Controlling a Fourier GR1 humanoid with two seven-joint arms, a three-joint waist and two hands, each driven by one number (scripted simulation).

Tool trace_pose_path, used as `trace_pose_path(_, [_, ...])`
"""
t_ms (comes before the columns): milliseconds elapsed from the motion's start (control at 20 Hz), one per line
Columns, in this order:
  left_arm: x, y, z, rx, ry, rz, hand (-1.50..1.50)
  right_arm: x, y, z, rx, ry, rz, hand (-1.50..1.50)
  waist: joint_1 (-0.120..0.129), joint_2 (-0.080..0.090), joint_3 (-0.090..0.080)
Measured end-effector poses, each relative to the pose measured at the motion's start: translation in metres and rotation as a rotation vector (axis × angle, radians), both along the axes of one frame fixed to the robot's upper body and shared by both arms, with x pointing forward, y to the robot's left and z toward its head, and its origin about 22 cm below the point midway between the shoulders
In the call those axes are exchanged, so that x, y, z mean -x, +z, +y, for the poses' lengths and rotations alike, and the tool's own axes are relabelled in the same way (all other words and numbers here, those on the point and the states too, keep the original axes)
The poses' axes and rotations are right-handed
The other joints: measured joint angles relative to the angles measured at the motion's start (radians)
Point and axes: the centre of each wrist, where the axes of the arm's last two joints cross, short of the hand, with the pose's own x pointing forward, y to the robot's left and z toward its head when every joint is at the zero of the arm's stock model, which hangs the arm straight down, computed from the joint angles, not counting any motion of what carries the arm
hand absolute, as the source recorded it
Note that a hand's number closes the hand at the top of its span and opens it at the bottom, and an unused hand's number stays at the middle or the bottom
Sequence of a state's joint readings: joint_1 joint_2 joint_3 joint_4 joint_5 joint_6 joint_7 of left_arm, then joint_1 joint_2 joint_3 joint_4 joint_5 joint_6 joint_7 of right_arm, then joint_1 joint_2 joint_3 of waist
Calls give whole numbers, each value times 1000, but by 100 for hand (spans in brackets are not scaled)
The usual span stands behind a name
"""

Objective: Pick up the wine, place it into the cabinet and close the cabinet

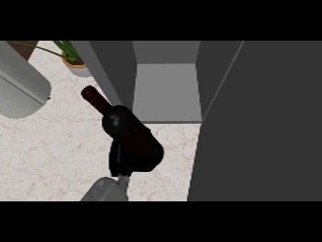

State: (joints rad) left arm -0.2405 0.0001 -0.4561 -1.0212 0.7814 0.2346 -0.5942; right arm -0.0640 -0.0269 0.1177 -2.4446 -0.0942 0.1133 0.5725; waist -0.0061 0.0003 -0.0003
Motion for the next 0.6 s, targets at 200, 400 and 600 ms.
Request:
trace_pose_path(200, [-13,1,-7,-5,4,-20,150,-3,-1,-4,1,-8,-5,-150,-2,1,0])
trace_pose_path(400, [-23,4,-13,-18,6,-38,150,-3,-2,-6,-3,2,-3,-150,-3,1,0])
trace_pose_path(600, [-38,4,-16,-26,22,-50,150,-5,-3,-9,-5,0,-3,-150,-7,2,0])
